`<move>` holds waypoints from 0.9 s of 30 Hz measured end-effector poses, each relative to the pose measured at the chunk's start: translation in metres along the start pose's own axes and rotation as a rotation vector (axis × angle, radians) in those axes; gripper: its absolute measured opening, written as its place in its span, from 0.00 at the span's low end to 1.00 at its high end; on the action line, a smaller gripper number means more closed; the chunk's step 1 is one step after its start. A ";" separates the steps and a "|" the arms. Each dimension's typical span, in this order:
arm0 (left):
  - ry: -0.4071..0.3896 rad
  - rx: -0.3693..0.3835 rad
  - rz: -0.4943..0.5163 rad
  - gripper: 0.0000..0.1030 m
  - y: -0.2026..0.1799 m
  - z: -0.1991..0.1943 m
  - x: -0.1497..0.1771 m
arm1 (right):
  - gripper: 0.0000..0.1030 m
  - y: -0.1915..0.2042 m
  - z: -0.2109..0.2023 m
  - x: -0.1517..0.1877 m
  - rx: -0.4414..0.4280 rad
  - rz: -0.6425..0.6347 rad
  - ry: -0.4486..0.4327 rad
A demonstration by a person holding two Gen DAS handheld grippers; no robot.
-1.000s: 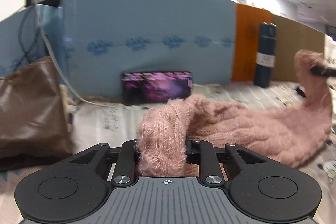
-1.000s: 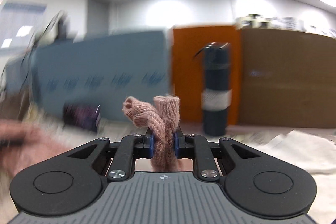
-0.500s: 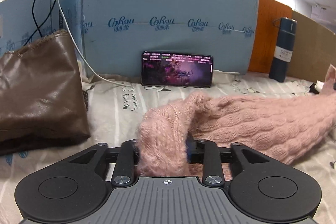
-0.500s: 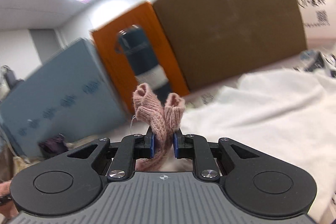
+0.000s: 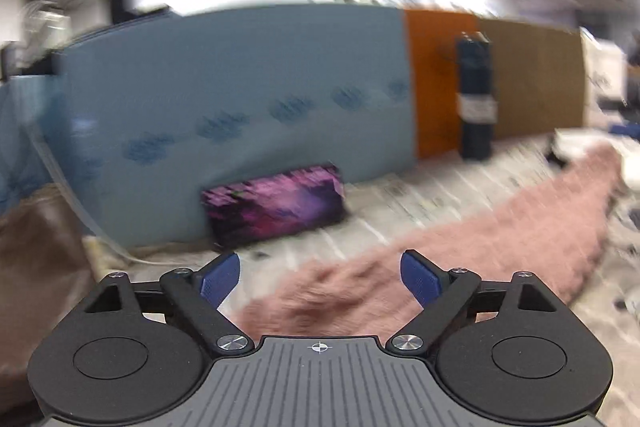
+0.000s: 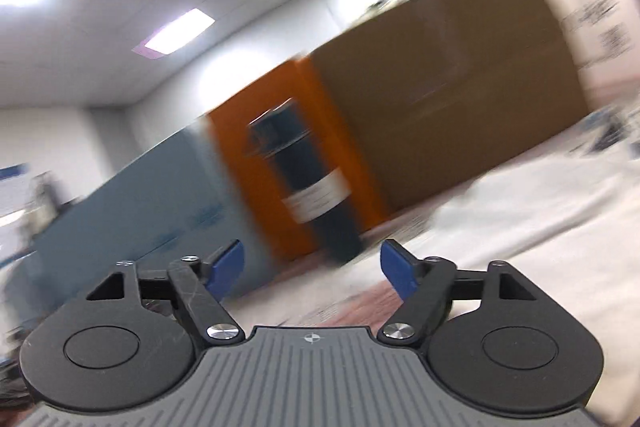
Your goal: Fold clothes
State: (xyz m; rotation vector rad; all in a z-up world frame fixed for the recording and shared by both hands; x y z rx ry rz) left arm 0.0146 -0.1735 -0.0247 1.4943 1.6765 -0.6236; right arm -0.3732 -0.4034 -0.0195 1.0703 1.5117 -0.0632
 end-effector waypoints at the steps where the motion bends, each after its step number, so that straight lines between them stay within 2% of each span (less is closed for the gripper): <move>1: 0.035 0.025 -0.001 0.87 0.000 0.006 0.001 | 0.74 0.005 0.005 0.003 -0.056 0.003 0.048; 3: 0.070 0.074 -0.035 0.86 0.003 0.013 0.002 | 0.77 0.012 0.016 0.013 -0.104 0.009 0.145; 4: 0.074 0.083 -0.046 0.86 0.003 0.014 0.004 | 0.77 0.014 0.021 0.017 -0.090 0.001 0.178; 5: 0.072 0.079 -0.047 0.78 0.002 0.014 0.006 | 0.77 0.016 0.026 0.022 -0.074 -0.008 0.208; 6: 0.069 0.075 -0.049 0.55 0.002 0.013 0.009 | 0.77 0.016 0.029 0.024 -0.043 -0.016 0.225; 8: 0.062 0.060 -0.040 0.28 0.000 0.013 0.013 | 0.77 0.016 0.034 0.028 0.003 -0.025 0.247; 9: 0.054 0.048 -0.021 0.22 -0.001 0.011 0.017 | 0.77 0.015 0.036 0.029 0.019 -0.026 0.252; 13: -0.023 0.011 0.017 0.17 -0.009 -0.008 0.025 | 0.78 0.022 0.041 0.039 0.027 -0.100 0.259; 17: -0.093 -0.025 0.091 0.17 -0.030 -0.033 0.033 | 0.83 0.053 0.044 0.057 -0.011 -0.298 0.284; 24: -0.185 -0.050 0.177 0.15 -0.059 -0.073 0.051 | 0.87 0.136 0.051 0.082 -0.223 -0.700 0.329; 27: -0.224 -0.061 0.215 0.15 -0.072 -0.091 0.059 | 0.87 0.170 0.056 0.092 -0.273 -0.900 0.329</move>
Point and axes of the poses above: each gripper's, at about its wrist camera, not at the fingertips, and z roughly the way its jaws point, y to its left, x to its underside, the point moved 6 cm from there along z, roughly the way its jaws point, and after that the axes turned 9 degrees about y, right-handed, at the moved point
